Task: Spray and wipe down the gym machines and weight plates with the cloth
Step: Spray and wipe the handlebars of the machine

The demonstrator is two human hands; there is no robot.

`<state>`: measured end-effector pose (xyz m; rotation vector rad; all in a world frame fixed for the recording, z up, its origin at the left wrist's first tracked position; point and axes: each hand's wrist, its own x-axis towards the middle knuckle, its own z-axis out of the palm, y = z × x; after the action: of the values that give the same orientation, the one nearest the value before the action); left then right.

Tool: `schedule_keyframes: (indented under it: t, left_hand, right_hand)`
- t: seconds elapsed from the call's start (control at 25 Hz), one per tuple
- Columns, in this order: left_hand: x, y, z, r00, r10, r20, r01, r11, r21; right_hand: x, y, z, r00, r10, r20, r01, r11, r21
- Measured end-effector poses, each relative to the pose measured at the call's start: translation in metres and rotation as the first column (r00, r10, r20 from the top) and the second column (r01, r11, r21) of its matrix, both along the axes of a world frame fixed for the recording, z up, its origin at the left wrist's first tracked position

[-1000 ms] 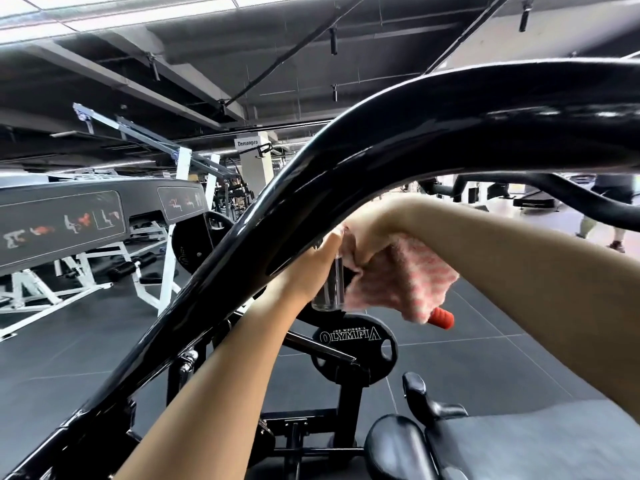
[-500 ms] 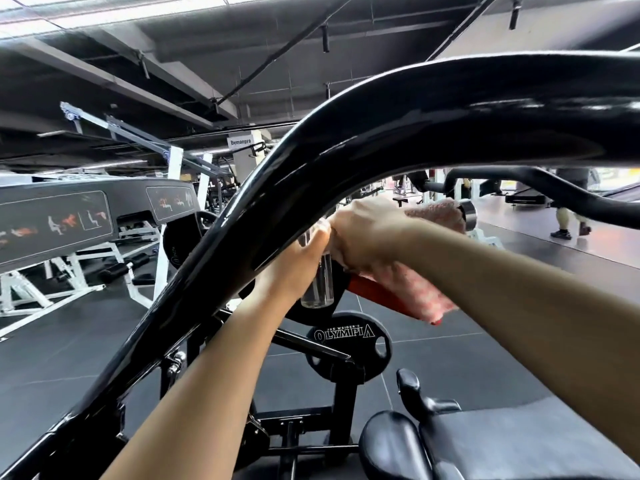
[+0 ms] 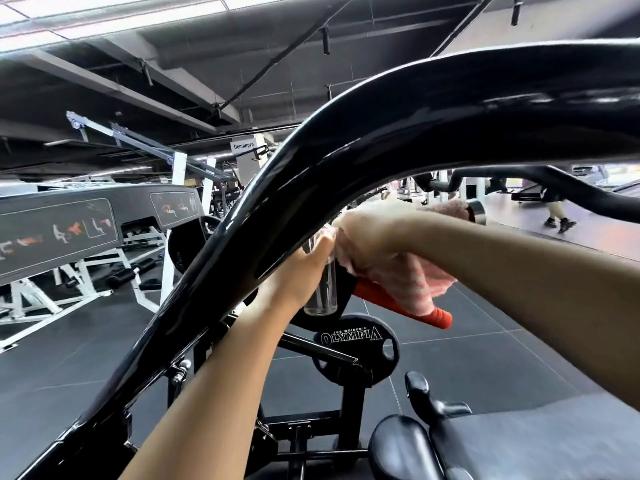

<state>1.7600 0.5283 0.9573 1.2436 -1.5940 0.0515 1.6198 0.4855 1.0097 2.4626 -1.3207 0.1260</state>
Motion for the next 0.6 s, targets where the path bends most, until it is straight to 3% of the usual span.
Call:
schedule_keyframes:
  t: [0.04, 0.08, 0.16, 0.24, 0.44, 0.6]
  left_hand:
    - [-0.002, 0.001, -0.001, 1.0, 0.01, 0.013, -0.01, 1.0, 0.006]
    - [-0.006, 0.003, -0.001, 0.999, -0.023, -0.023, 0.023, 1.0, -0.014]
    - [-0.011, 0.009, 0.0, 0.999, 0.006, -0.031, -0.007, 1.0, -0.023]
    - [-0.01, 0.01, -0.001, 0.998, 0.064, -0.016, -0.064, 0.998, 0.014]
    - [-0.007, 0.01, -0.002, 0.999, 0.046, 0.011, -0.046, 0.999, 0.019]
    - [-0.007, 0.007, -0.002, 0.999, 0.027, 0.02, -0.026, 1.0, -0.013]
  right_hand:
    - [-0.004, -0.004, -0.014, 0.999, 0.048, -0.005, -0.047, 0.955, -0.294]
    - [-0.01, -0.008, -0.029, 0.992, 0.124, -0.013, -0.112, 0.84, -0.531]
    - [-0.019, -0.016, -0.048, 0.966, 0.252, -0.061, -0.208, 0.611, -0.764]
    - [-0.028, -0.027, -0.057, 0.948, 0.303, -0.093, -0.24, 0.495, -0.835]
    - [-0.059, -0.029, -0.054, 0.965, 0.26, -0.038, -0.176, 0.531, -0.829]
    - [-0.087, -0.03, -0.053, 0.95, 0.304, -0.066, -0.211, 0.475, -0.854]
